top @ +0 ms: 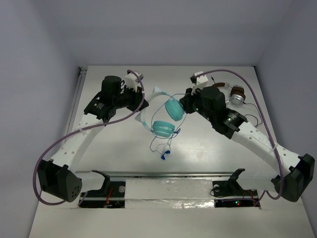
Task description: Wrap the headphones
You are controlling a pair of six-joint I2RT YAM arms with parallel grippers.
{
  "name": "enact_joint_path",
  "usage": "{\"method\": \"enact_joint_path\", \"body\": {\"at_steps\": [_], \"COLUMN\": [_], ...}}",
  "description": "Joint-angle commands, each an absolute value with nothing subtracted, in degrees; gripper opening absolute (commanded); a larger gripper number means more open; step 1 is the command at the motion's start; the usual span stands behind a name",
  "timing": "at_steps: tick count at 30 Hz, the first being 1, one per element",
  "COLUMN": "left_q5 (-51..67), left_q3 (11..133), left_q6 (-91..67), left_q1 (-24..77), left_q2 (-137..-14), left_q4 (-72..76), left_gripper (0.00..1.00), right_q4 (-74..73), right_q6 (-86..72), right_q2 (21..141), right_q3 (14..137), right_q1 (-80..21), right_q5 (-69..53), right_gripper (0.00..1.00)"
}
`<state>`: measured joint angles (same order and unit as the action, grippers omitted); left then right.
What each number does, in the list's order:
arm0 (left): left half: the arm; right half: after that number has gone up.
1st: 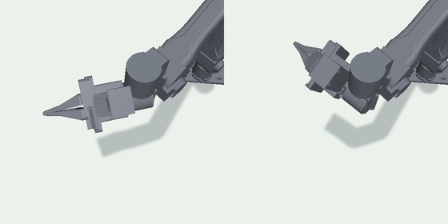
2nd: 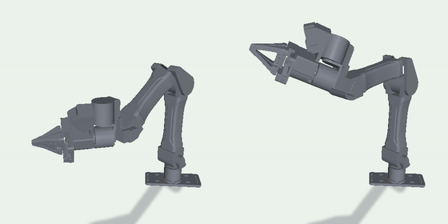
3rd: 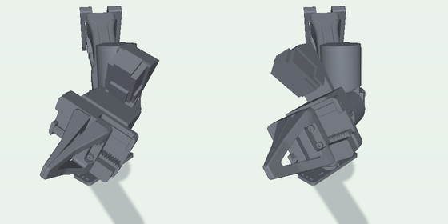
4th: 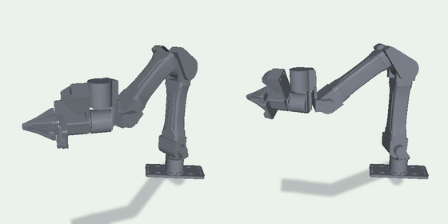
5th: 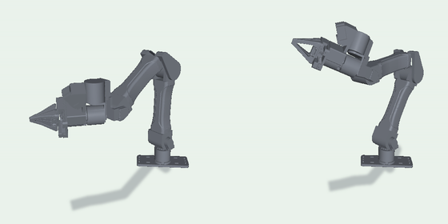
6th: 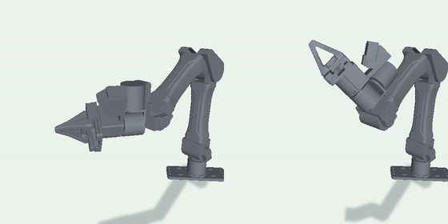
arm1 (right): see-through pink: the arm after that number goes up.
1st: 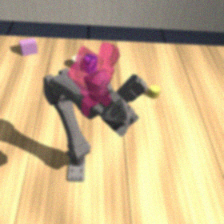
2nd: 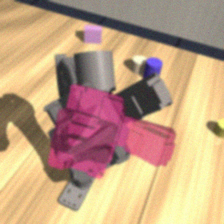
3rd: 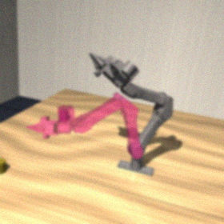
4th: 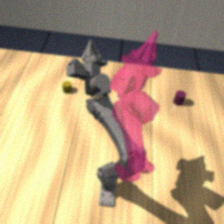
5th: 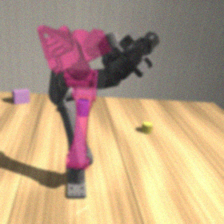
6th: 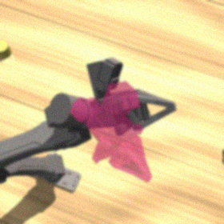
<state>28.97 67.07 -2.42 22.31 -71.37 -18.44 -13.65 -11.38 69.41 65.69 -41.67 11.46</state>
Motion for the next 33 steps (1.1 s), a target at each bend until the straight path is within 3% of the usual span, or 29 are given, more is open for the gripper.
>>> {"method": "enact_joint_path", "body": {"at_steps": [1, 11, 18, 23, 25, 33], "left_q5": [36.6, 37.6, 32.7, 30.8, 30.0, 26.5], "left_q3": [67.4, 69.8, 76.3, 78.8, 79.9, 85.6], "left_q6": [-5.4, -12.2, -17.1, -18.7, -19.1, -20.7], "left_q1": [22.1, 18.9, 18.9, 18.9, 18.9, 18.4], "left_q2": [-68.4, -66.0, -65.1, -65.1, -65.2, -66.6], "left_q4": [-12.9, -9.2, -11.4, -12.3, -12.8, -14.3], "left_gripper": [0.00, 0.00, 0.00, 0.00, 0.00, 0.00], "right_q4": [-3.3, 15.6, 25.9, 31.9, 33.7, 42.1], "right_q6": [-13.6, -18.8, -21.4, -23.7, -24.5, -28.4], "right_q2": [68.0, 65.4, 67.8, 72.2, 74.0, 78.6], "right_q3": [62.8, 52.1, 46.0, 44.4, 43.9, 39.8], "right_q1": [-40.3, -38.6, -37.0, -37.0, -37.0, -37.0], "right_q5": [0.6, -8.9, -14.2, -17.5, -18.1, -22.1], "right_gripper": [0.10, 0.14, 0.33, 0.38, 0.45, 0.47]}}
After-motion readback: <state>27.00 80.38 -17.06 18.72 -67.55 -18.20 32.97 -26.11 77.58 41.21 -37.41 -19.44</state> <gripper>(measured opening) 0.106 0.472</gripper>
